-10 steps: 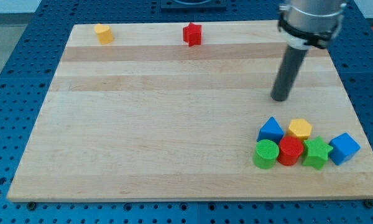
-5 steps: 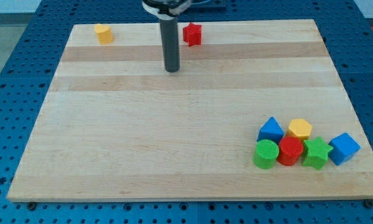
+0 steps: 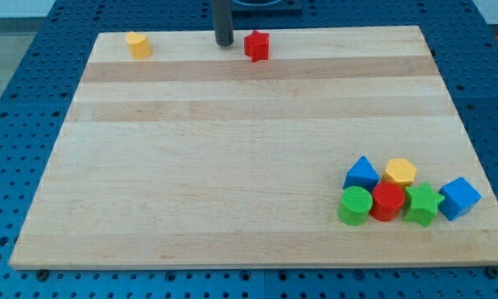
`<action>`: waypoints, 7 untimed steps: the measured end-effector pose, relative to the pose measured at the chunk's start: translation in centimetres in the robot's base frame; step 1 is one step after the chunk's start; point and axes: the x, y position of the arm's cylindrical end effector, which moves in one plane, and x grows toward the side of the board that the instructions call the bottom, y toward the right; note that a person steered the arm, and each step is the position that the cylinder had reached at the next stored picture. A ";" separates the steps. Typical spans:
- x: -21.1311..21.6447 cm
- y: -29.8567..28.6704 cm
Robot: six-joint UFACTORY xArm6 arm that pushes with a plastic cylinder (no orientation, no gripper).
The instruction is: Slide the red star towards the center
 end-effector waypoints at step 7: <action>15.8 8.7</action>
